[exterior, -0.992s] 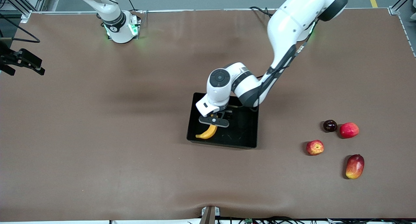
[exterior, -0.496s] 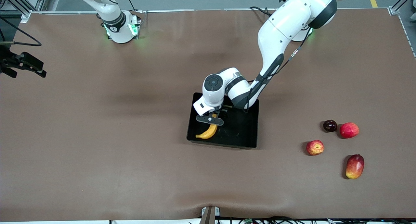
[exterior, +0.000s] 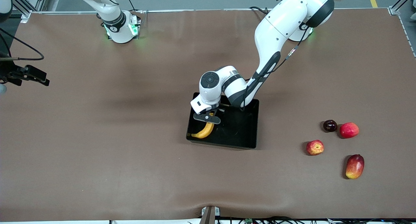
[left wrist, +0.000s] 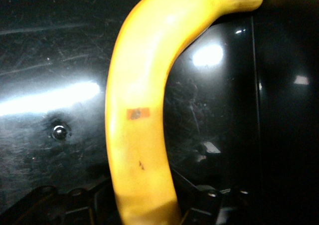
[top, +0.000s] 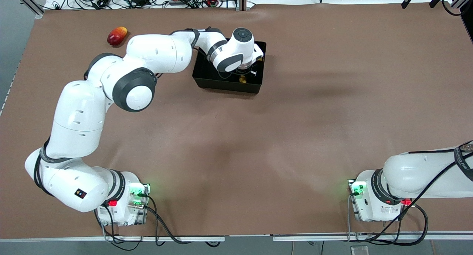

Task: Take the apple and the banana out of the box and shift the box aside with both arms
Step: 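Lower the left gripper and grasp the yellow banana in the tray, then carry the banana beside the fruits while the right gripper reaches the tray, then release the banana with the left gripper while the right gripper drags the tray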

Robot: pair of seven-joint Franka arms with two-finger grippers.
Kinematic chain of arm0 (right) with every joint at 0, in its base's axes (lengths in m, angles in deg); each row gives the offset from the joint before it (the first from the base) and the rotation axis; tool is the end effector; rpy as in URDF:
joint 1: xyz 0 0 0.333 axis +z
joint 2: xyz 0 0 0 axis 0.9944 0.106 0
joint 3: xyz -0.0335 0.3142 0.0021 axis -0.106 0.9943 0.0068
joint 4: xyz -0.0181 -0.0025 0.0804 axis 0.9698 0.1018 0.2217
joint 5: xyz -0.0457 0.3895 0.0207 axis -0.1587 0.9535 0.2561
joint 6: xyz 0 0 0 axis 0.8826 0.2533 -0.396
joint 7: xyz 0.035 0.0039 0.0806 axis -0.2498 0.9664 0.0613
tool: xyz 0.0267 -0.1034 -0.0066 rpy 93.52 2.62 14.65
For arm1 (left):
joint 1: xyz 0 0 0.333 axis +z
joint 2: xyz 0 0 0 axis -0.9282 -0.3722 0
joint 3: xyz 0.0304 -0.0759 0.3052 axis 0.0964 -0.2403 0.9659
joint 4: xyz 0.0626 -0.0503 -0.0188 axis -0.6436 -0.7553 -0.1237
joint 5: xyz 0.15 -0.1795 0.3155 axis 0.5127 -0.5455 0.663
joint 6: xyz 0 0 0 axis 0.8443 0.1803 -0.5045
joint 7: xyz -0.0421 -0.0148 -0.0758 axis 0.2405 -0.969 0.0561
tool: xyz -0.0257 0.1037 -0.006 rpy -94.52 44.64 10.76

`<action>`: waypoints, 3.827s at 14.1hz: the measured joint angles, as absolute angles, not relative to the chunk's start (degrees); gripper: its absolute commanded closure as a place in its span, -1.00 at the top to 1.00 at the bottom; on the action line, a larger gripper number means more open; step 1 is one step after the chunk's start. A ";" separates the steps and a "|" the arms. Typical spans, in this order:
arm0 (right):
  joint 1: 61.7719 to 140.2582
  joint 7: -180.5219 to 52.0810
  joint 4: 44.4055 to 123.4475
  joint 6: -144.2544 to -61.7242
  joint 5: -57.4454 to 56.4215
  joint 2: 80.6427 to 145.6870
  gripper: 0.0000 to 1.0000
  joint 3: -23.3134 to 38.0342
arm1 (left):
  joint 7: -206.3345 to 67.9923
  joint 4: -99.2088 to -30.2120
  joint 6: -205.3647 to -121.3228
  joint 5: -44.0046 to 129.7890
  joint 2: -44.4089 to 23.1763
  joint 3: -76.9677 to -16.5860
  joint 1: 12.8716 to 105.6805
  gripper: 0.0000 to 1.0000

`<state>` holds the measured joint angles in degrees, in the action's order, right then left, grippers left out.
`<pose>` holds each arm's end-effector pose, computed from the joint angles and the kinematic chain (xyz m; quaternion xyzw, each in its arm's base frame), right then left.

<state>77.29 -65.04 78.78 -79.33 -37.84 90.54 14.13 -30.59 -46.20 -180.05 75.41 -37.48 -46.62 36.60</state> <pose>0.5568 -0.0526 0.5882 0.9996 -0.0094 -0.0250 0.0012 0.5120 -0.5207 0.1709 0.9924 -0.1166 0.0402 0.0015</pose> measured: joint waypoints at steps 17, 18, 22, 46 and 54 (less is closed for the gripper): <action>82.94 -76.16 75.53 -79.43 -28.92 96.39 1.00 15.65 | -31.95 -44.52 -164.98 75.41 -22.60 -46.04 40.10 -1.00; 84.66 -79.63 75.40 -79.75 -28.37 97.30 1.00 15.69 | -33.03 -44.57 -164.26 75.41 -20.99 -46.01 41.82 -1.00; 92.74 -89.97 73.94 -84.39 -27.96 103.40 1.00 15.93 | -38.94 -44.81 -163.84 75.36 -18.85 -46.07 50.92 -1.00; 116.21 -109.16 72.32 -113.89 -30.04 128.85 -1.00 15.37 | -86.66 -47.87 -180.08 67.75 -32.43 -46.37 88.75 -0.65; 105.31 -95.63 69.65 -99.51 -28.83 122.06 -1.00 14.39 | -81.17 -47.57 -180.27 67.64 -33.08 -46.48 88.46 1.00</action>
<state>105.31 -95.63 69.65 -99.51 -28.83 122.06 14.39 -81.17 -47.57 -180.27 67.64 -33.08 -46.48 88.46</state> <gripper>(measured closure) 0.943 0.498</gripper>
